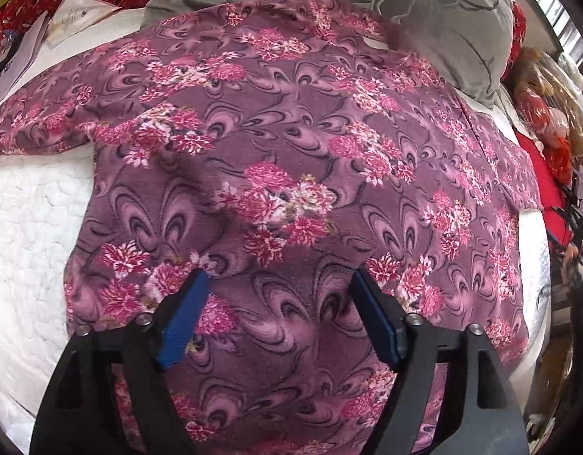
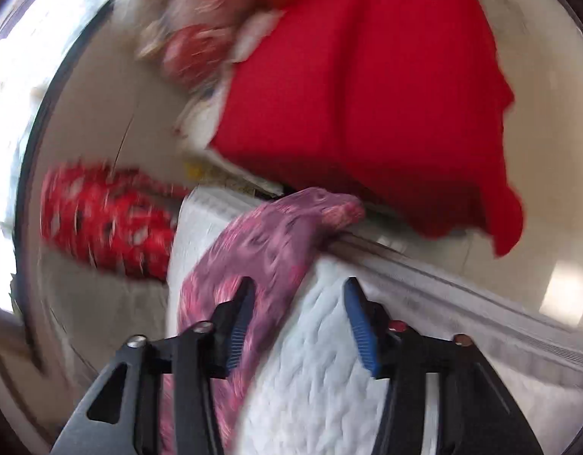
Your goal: Fold small clothes
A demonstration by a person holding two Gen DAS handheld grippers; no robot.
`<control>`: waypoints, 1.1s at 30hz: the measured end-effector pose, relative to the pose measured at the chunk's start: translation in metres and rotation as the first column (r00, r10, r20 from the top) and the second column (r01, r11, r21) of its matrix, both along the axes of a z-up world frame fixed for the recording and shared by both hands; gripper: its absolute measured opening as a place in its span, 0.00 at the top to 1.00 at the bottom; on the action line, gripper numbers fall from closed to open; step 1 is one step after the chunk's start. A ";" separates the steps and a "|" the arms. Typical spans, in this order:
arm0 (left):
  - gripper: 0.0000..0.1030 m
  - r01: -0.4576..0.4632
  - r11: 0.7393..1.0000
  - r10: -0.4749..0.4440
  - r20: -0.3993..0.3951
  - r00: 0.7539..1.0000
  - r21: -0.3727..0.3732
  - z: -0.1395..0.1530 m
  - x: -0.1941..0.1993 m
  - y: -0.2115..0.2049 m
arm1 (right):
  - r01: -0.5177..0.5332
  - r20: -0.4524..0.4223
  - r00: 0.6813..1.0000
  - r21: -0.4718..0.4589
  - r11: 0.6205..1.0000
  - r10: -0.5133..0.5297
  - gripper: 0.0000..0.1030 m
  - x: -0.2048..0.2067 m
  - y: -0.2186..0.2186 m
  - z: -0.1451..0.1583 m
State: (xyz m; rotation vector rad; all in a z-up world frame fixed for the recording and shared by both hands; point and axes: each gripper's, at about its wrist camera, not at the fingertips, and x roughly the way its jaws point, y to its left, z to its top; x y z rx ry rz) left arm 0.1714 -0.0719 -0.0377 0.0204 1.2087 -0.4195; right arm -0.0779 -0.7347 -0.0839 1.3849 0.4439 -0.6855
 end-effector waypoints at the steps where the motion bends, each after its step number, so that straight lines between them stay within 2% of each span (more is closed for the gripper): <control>1: 0.22 0.002 1.000 -0.002 -0.001 1.000 0.000 -0.001 0.000 -0.003 | 0.012 0.035 0.999 0.053 0.999 -0.014 0.47 0.003 -0.007 -0.012; 3: 0.20 0.009 1.000 -0.009 -0.004 1.000 0.003 0.000 0.000 -0.005 | 0.046 0.053 0.997 0.051 0.998 -0.048 0.45 0.006 -0.015 -0.018; 4: 0.20 0.013 1.000 -0.013 -0.007 1.000 0.008 0.001 0.001 -0.006 | 0.039 0.046 0.998 0.052 0.998 -0.041 0.40 0.015 -0.020 -0.023; 9: 0.20 0.020 1.000 -0.020 0.009 1.000 -0.022 0.013 0.012 -0.011 | 0.034 -0.011 0.999 0.041 0.999 -0.033 0.40 0.043 -0.031 -0.029; 11: 0.20 0.024 0.999 -0.023 0.053 0.998 -0.030 0.025 0.019 -0.014 | 0.040 0.018 0.999 0.002 0.999 -0.040 0.57 0.042 -0.030 -0.025; 12: 0.20 0.026 0.999 -0.023 0.076 0.997 -0.029 0.030 0.025 -0.015 | 0.043 0.015 0.999 -0.033 0.999 -0.042 0.81 0.040 -0.030 -0.019; 13: 0.20 0.020 0.999 -0.017 0.096 0.995 -0.028 0.035 0.031 -0.016 | 0.033 0.012 0.999 -0.072 0.997 -0.032 0.91 0.040 -0.031 -0.012; 16: 0.20 -0.026 0.998 0.031 0.099 0.995 -0.052 0.037 0.053 -0.011 | 0.041 0.055 0.998 -0.244 0.969 -0.028 0.91 0.035 -0.021 0.028; 19: 0.20 -0.075 0.993 0.078 0.030 0.997 -0.093 0.025 0.068 -0.003 | -0.049 -0.033 0.999 -0.364 0.930 0.040 0.91 0.049 -0.004 0.061; 22: 0.20 -0.109 0.988 0.106 -0.037 0.994 -0.105 0.010 0.073 0.003 | -0.140 -0.034 0.990 -0.410 0.901 0.138 0.91 0.066 0.023 0.084; 26: 0.20 -0.111 0.983 0.105 -0.044 0.993 -0.145 0.010 0.069 0.010 | -0.253 -0.020 0.962 -0.441 0.861 0.272 0.91 0.092 0.074 0.103; 33: 0.20 -0.102 0.976 0.087 -0.086 0.992 -0.192 0.014 0.066 0.025 | -0.458 -0.045 0.869 -0.450 0.767 0.493 0.91 0.148 0.184 0.112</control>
